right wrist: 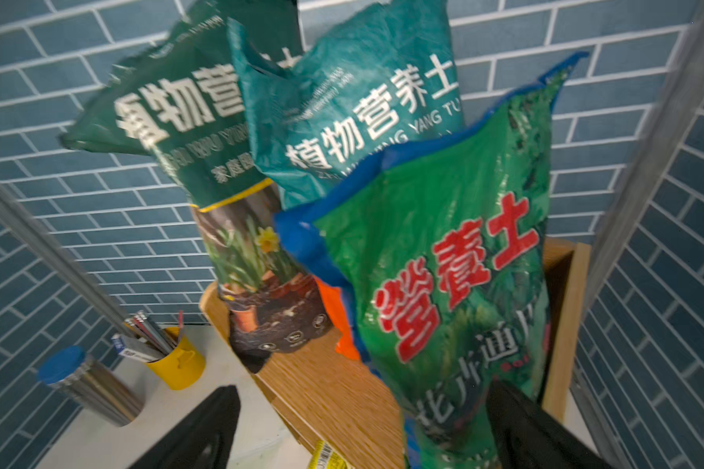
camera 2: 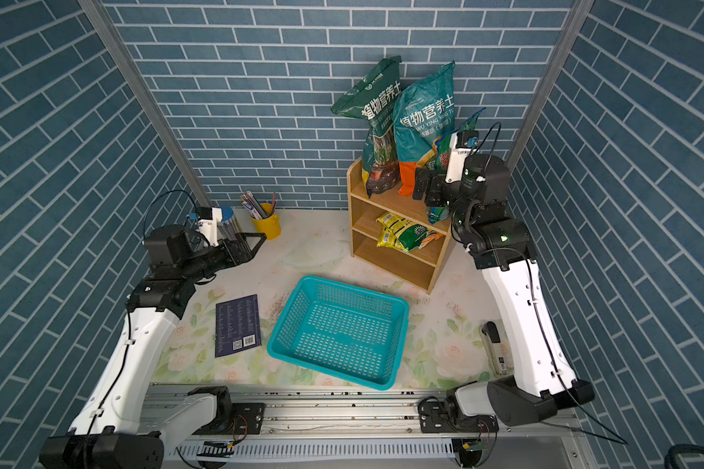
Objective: Take down the fertilizer bag from the shelf
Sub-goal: Pick up the fertilizer bag from the shelf.
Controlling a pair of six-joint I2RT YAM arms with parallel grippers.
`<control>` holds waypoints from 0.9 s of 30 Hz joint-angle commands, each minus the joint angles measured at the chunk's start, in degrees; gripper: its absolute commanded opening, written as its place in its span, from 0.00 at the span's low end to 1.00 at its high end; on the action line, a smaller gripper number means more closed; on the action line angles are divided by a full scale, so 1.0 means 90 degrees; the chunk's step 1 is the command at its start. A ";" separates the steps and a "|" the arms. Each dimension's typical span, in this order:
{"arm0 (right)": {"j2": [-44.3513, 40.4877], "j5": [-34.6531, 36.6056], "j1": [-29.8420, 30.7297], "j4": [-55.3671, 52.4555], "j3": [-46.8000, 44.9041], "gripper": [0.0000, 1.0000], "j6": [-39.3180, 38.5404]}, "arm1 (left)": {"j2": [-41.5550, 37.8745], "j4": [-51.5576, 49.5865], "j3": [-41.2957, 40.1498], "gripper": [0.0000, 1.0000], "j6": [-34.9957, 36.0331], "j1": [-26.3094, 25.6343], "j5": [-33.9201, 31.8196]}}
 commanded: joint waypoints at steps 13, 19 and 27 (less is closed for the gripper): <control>0.0912 0.1649 0.0019 -0.0171 0.0822 0.36 -0.0274 | -0.0528 -0.0036 0.0072 1.00 0.0368 0.0041 0.0160; 0.0486 0.2121 0.0914 -0.0122 0.0318 0.00 -0.0366 | -0.0505 -0.0065 0.0073 1.00 0.0365 0.0040 0.0087; -0.0361 0.3143 0.2332 -0.0204 0.0549 0.00 -0.0002 | -0.0479 -0.0162 0.0092 1.00 0.0383 0.0036 -0.0065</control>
